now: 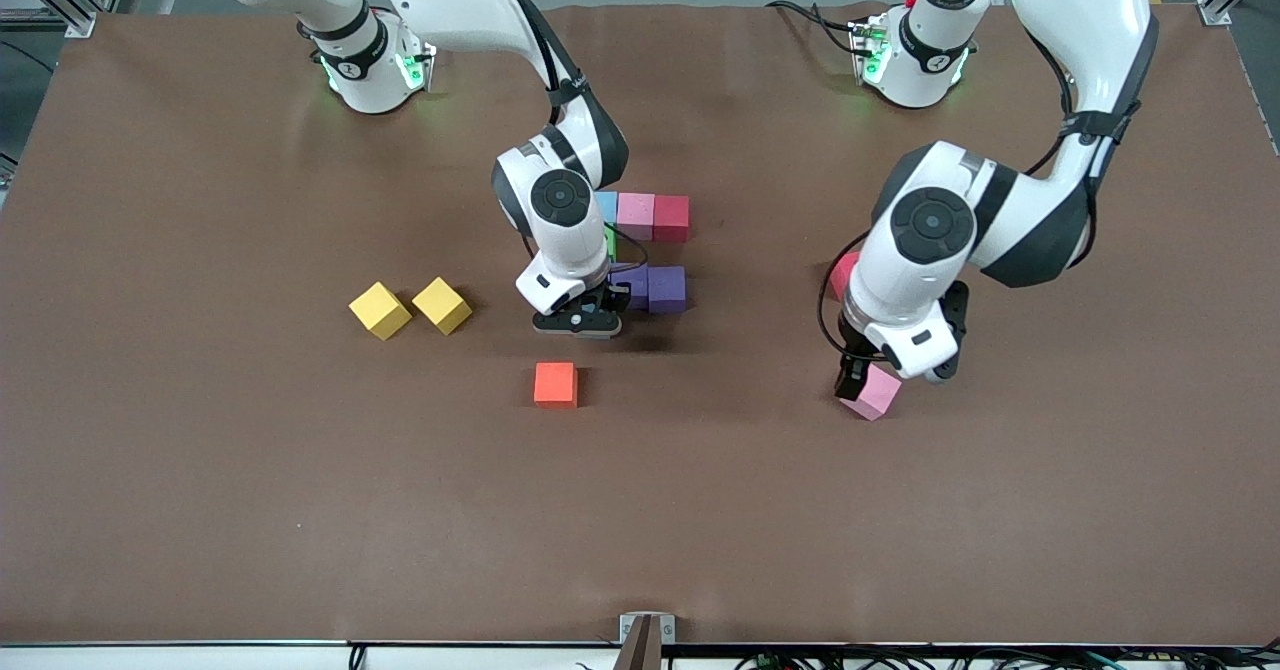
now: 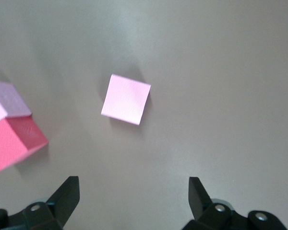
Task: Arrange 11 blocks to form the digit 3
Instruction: 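Move the left gripper to the pink cube while the right gripper holds light blue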
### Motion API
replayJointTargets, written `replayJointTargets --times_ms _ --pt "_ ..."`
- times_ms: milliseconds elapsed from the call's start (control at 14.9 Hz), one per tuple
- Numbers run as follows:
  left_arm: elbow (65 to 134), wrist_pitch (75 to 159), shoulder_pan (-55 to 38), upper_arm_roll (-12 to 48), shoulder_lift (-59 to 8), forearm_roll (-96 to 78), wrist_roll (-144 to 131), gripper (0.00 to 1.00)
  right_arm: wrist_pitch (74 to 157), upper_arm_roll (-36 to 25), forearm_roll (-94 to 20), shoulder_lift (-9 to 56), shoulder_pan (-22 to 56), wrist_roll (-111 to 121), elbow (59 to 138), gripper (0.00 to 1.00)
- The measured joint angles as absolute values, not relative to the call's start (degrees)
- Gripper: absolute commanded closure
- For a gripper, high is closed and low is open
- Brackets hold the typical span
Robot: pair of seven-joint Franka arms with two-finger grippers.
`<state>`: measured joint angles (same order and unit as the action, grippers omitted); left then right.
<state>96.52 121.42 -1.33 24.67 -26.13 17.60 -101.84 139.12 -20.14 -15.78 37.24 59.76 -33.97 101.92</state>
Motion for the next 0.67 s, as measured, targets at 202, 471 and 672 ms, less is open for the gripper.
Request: replayJointTargets --times_ms 202,471,672 --pt "94.3 121.3 -0.8 24.1 -30.3 17.6 -95.9 0.00 139.0 -20.1 -15.8 37.2 59.8 -34.0 101.9 0.95" --pt "92.6 121.3 0.9 23.5 -34.1 17.6 -91.1 0.00 138.9 -20.1 -15.8 37.2 59.9 -34.0 101.9 0.95" --pt "91.9 121.3 3.0 23.5 -34.9 17.6 -89.1 0.00 138.9 -20.1 -15.8 37.2 60.1 -34.0 101.9 0.93"
